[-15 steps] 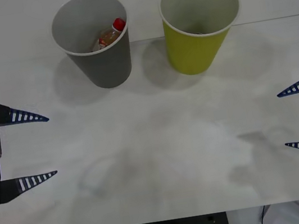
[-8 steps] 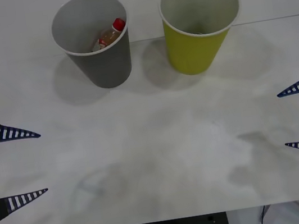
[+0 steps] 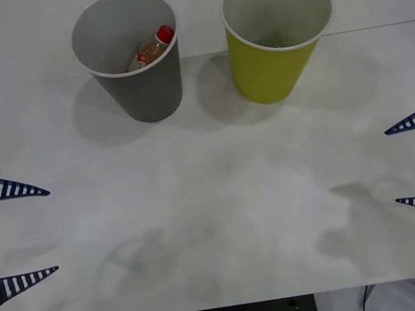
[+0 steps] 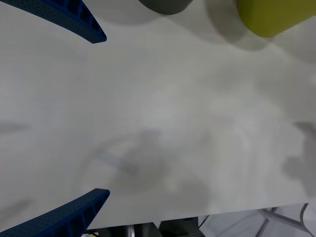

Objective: Put the can into the green bin and the plastic bottle into the gray bin

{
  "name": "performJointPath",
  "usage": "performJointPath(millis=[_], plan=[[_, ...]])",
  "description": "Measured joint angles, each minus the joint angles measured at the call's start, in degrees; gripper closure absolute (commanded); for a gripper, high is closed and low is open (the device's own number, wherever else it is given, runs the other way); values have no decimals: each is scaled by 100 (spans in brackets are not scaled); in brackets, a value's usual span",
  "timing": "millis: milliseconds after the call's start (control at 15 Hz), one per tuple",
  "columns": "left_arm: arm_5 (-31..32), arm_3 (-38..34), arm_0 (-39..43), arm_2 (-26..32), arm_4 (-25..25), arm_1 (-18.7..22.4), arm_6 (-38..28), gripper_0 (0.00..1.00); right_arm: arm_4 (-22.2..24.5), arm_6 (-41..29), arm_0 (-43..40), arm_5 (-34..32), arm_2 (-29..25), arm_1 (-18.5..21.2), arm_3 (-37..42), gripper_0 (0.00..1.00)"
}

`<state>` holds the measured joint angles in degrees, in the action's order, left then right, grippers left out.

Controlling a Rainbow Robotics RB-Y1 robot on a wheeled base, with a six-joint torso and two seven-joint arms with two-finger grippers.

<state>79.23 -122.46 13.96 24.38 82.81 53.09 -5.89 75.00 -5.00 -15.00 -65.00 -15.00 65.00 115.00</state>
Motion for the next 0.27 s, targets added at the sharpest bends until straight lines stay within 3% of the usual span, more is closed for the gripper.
performJointPath(millis=[267], plan=[[-3,-7,2,-2,57,0,18,0,0,0,0,0,0,0,0,0]])
